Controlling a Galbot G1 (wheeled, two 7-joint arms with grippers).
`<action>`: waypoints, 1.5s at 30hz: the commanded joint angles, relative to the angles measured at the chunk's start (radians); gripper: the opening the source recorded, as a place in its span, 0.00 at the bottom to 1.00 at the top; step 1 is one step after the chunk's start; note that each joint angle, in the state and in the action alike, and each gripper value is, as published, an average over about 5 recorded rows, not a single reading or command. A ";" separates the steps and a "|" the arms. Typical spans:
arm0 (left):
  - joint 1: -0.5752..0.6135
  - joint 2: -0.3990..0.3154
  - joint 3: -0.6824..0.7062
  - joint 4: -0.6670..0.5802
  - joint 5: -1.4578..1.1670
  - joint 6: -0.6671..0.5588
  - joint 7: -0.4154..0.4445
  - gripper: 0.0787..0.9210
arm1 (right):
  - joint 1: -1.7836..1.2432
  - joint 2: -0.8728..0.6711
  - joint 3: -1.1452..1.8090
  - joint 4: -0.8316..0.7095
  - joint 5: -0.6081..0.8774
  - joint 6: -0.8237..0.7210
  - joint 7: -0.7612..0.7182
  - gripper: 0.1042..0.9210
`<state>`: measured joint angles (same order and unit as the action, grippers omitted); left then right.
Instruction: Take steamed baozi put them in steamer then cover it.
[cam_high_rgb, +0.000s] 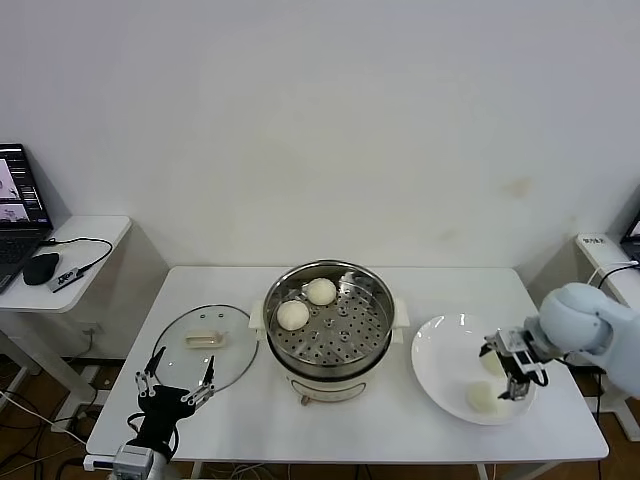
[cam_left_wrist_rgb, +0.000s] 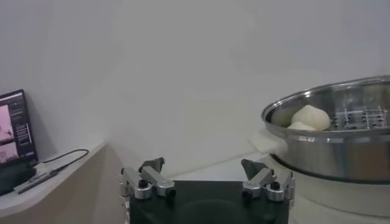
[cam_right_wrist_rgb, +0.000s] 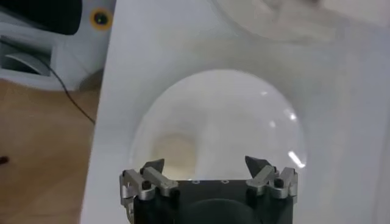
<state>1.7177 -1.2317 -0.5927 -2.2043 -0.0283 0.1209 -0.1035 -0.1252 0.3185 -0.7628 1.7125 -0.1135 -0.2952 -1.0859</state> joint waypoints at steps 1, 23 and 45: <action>0.001 0.000 -0.002 0.002 0.001 0.000 0.000 0.88 | -0.176 0.031 0.115 -0.060 -0.056 0.012 0.013 0.88; 0.001 -0.008 -0.013 0.019 0.001 0.000 0.000 0.88 | -0.205 0.113 0.123 -0.148 -0.078 0.000 0.028 0.70; -0.009 -0.004 -0.007 0.010 -0.001 0.001 0.000 0.88 | 0.055 0.082 0.062 -0.116 0.017 -0.011 -0.029 0.56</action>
<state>1.7090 -1.2358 -0.6003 -2.1941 -0.0285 0.1221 -0.1041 -0.2276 0.4104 -0.6606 1.5855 -0.1503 -0.3040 -1.0969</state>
